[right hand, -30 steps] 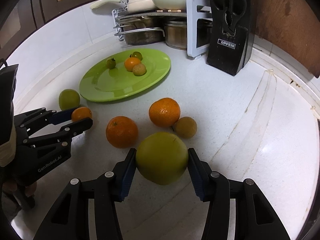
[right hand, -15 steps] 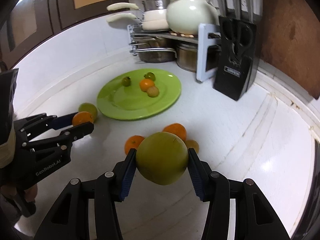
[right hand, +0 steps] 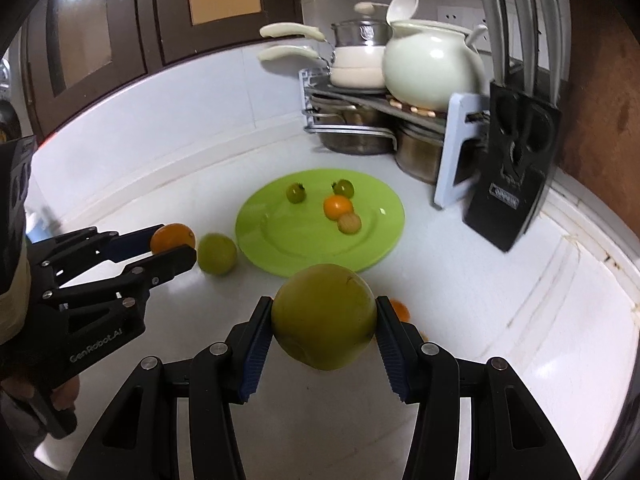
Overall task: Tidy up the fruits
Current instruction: 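Carry both fruits over the green plate and open both tools to release them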
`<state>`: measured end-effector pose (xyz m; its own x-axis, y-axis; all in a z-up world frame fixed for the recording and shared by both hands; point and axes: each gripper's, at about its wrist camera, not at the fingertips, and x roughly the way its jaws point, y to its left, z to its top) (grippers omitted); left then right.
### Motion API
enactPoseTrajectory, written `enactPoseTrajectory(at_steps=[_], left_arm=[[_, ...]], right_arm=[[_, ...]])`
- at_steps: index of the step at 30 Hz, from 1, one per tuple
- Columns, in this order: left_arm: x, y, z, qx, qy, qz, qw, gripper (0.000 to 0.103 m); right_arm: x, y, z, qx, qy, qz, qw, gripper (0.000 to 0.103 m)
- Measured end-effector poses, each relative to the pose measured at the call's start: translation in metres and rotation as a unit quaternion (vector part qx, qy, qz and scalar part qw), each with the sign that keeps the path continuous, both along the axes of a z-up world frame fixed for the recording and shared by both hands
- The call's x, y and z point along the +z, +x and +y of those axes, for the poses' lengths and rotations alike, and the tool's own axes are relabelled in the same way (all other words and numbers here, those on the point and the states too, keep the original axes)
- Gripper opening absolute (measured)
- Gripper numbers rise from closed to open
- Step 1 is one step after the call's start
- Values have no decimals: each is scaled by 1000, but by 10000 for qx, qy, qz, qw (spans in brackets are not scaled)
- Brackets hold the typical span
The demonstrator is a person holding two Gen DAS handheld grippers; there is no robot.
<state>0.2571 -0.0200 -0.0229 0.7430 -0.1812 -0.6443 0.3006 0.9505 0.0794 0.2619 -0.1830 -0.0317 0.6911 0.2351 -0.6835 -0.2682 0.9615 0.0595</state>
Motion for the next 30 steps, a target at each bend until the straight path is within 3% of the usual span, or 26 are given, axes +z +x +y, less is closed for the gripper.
enactPoseTrajectory(at_steps=[20, 30], left_arm=[[30, 44, -2, 188, 222, -584, 9979, 33], [26, 88, 1, 92, 145, -306, 9994, 33]], right_arm=[[29, 67, 10, 394, -102, -406, 9983, 51], [25, 111, 12, 420, -182, -352, 9983, 51]])
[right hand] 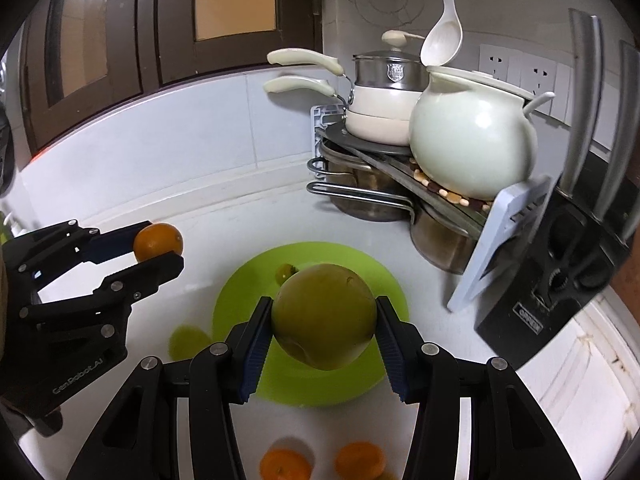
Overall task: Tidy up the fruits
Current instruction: 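Carry both fruits over the green plate and open both tools to release them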
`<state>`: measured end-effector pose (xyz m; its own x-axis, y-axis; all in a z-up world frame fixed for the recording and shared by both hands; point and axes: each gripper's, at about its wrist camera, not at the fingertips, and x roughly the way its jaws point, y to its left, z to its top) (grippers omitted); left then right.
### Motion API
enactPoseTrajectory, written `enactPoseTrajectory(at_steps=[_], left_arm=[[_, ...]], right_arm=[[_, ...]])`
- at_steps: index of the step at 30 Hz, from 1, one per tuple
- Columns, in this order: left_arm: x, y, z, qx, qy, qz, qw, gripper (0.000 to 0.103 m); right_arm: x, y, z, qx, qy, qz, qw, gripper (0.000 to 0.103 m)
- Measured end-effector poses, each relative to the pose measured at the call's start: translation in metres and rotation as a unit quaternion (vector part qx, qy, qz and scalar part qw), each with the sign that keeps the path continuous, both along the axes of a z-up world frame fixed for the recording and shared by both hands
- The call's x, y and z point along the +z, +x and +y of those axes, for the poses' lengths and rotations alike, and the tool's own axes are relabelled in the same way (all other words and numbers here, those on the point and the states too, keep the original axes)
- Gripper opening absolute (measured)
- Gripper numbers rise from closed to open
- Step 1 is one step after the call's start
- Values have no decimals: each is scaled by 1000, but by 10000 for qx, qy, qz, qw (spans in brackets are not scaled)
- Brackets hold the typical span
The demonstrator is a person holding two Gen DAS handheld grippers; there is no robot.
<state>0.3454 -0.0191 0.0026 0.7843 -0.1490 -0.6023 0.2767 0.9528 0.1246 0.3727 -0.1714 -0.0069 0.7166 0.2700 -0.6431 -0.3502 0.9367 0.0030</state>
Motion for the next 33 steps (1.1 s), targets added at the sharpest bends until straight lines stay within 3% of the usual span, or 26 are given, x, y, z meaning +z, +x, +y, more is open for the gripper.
enactPoseTrajectory(at_steps=[7, 15, 23, 33], left_arm=[[-16, 37, 0, -100, -223, 487, 9985, 33], [-38, 74, -5, -227, -218, 912, 9953, 33], [-60, 103, -22, -529, 4, 1156, 9919, 33], [-74, 126, -35, -676, 112, 1337, 9887, 34]], right_arm=[[-11, 36, 0, -3, -56, 203, 9998, 51], [-27, 69, 0, 18, -199, 436, 9988, 51], [-51, 100, -7, -109, -102, 853, 9962, 51], [-68, 115, -7, -146, -104, 1027, 9946, 51]])
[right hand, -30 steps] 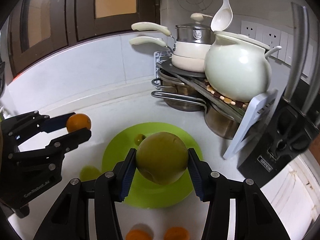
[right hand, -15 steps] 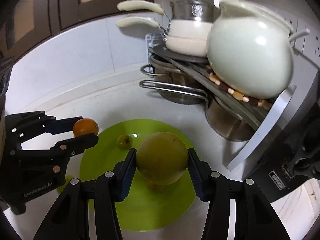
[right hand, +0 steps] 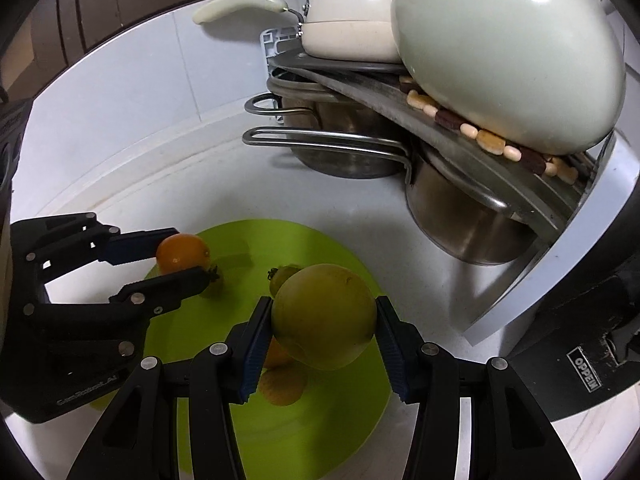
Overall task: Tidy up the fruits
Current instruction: 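Carry both fruits over the green plate and open both tools to release them, then withdraw both open tools from the plate toward the loose fruit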
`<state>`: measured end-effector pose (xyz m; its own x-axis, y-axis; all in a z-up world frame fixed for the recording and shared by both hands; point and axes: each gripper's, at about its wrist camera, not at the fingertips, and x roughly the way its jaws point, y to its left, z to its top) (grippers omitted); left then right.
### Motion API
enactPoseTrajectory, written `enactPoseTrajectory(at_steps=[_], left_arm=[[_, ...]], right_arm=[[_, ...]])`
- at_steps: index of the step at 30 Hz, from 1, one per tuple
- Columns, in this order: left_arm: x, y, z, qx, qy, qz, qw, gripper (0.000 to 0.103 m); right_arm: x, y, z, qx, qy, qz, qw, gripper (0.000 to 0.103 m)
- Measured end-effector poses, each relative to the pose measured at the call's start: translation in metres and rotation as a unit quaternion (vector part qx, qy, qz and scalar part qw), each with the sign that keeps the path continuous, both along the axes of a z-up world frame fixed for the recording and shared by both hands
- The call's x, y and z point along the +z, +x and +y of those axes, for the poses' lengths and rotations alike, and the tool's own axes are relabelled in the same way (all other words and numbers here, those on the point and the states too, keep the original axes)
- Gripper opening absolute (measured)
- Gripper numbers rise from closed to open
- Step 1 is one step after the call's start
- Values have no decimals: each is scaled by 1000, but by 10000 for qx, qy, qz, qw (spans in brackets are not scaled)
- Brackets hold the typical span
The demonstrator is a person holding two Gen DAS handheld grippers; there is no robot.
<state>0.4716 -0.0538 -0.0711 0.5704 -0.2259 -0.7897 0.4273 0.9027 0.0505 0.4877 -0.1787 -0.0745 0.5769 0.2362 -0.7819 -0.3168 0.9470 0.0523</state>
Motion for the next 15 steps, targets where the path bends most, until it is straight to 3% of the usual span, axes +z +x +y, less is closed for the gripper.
enactPoseTrajectory(at_steps=[15], left_arm=[[10, -9, 12, 248, -46, -66, 9997, 37]], right_arm=[[9, -10, 3, 36, 46, -226, 9997, 51]])
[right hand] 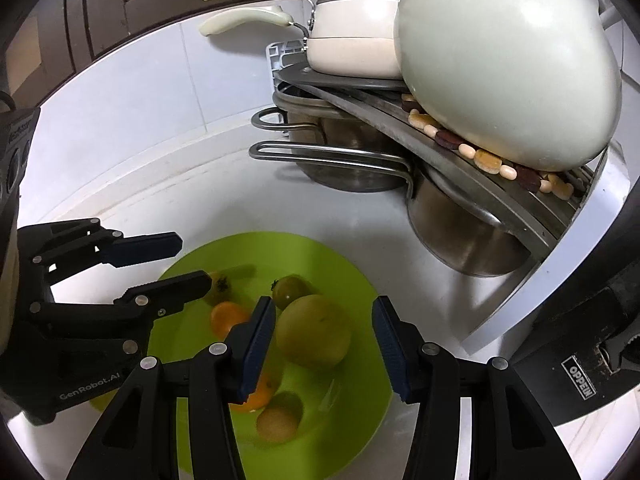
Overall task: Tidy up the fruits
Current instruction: 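Withdraw both open tools from the plate toward the loose fruit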
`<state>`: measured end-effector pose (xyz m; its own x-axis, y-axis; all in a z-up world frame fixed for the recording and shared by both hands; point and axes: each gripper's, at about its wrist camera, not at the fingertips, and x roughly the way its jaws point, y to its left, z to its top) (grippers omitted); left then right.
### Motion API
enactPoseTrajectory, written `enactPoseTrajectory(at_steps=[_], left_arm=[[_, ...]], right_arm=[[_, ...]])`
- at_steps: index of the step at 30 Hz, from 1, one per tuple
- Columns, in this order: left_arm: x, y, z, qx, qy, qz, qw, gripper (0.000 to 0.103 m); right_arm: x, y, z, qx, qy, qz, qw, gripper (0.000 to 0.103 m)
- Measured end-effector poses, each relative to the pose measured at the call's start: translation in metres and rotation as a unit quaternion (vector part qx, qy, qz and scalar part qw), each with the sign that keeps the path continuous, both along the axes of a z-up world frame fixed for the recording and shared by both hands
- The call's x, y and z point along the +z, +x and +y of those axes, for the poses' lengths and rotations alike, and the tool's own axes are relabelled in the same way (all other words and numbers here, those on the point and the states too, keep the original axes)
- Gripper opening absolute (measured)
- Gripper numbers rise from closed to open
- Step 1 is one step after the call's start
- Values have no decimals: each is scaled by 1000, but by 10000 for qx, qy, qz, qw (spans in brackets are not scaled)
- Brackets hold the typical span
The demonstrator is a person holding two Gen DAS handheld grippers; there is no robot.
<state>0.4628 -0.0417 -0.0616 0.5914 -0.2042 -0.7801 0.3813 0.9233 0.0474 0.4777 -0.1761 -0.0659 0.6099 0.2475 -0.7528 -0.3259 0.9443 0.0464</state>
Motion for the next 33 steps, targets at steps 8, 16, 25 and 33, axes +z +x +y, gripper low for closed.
enactPoseTrajectory(at_steps=[8, 16, 25, 33], left_arm=[[20, -21, 6, 60, -107, -227, 9997, 39], [50, -53, 14, 104, -303, -463, 9984, 40], [78, -94, 23, 181, -387, -796, 9959, 48], [95, -128, 38, 346, -533, -1012, 9928, 58]], right_arm=[[16, -25, 0, -30, 119, -159, 9998, 51], [41, -56, 0, -60, 210, -430, 9988, 51], [69, -100, -1, -245, 279, -723, 9967, 52], [78, -134, 1, -450, 311, -849, 9949, 58]])
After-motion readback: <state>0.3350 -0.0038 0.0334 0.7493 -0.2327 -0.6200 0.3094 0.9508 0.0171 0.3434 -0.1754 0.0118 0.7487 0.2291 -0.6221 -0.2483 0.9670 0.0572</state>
